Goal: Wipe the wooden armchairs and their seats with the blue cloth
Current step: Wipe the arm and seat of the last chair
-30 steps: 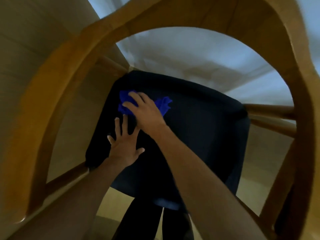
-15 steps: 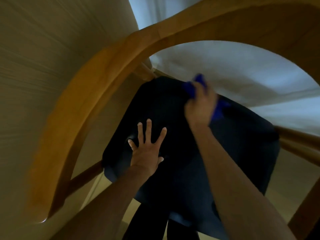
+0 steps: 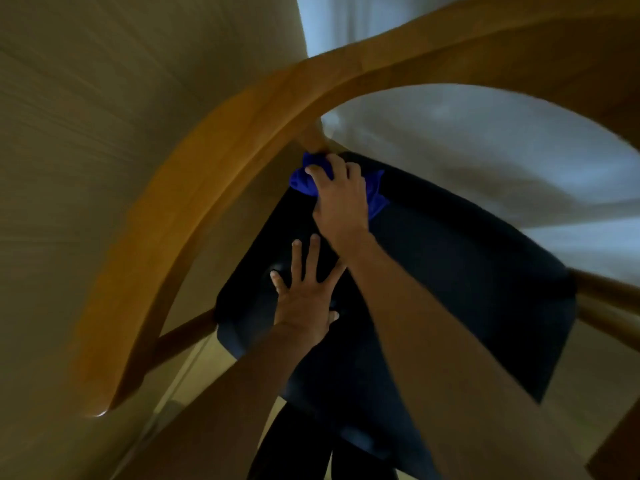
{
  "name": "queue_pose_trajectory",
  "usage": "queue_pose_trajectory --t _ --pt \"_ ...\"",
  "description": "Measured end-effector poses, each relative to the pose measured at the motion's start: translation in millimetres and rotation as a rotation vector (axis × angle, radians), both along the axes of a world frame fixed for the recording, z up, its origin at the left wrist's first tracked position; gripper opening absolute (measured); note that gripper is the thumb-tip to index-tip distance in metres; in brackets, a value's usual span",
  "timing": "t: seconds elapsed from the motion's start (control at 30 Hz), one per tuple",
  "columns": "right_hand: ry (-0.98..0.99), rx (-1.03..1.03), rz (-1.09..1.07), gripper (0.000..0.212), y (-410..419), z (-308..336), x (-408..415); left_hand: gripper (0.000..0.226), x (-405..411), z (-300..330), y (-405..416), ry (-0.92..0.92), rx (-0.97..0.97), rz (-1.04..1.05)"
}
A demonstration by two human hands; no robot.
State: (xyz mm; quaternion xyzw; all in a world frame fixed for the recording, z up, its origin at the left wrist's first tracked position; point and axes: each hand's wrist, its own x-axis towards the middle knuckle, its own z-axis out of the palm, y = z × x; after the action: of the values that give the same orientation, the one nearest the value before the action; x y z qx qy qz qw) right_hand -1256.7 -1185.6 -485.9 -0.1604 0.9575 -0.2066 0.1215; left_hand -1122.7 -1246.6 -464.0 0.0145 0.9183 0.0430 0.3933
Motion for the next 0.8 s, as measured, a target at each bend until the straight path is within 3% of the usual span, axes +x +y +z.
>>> queue_pose_trajectory --t 0.07,0.17,0.23,0.27,0.37,0.43,0.57,0.67,0.73,0.8 --pt "-0.031 -0.059 0.029 0.053 -21.6 0.4 17.4 0.087 -1.4 2.3 -0.5 -0.040 -0.012 -0.013" --pt "-0.115 -0.179 0.447 0.050 -14.1 1.9 30.5 0.086 1.3 4.6 -2.1 -0.023 0.016 -0.012" --pt "-0.069 -0.151 0.519 0.053 7.7 0.2 16.0 0.086 10.7 4.6 -8.3 0.055 0.038 -0.049" --pt "-0.021 -0.115 0.466 0.055 15.2 -2.4 9.4 0.083 19.7 5.5 -13.6 0.076 0.044 -0.073" --pt "0.021 -0.103 0.022 0.053 10.5 -4.1 15.3 0.073 62.7 8.9 -36.3 0.100 0.055 -0.070" --pt "0.006 -0.196 0.025 0.049 -12.8 -4.3 49.1 0.065 91.3 13.5 -55.7 0.179 0.102 0.067" --pt "-0.164 -0.230 0.473 0.051 -38.8 5.8 130.1 0.036 109.0 29.2 -82.6 0.402 0.145 0.736" --pt "-0.276 -0.334 0.385 0.055 -23.4 26.6 113.9 0.050 85.8 37.2 -79.8 0.492 0.169 0.749" --pt "-0.194 -0.342 0.174 0.054 7.4 31.8 92.3 0.073 57.9 37.0 -66.6 0.413 0.174 0.630" --pt "-0.158 -0.180 -0.018 0.053 54.9 30.2 83.0 0.091 28.9 30.6 -48.0 0.264 0.134 0.518"
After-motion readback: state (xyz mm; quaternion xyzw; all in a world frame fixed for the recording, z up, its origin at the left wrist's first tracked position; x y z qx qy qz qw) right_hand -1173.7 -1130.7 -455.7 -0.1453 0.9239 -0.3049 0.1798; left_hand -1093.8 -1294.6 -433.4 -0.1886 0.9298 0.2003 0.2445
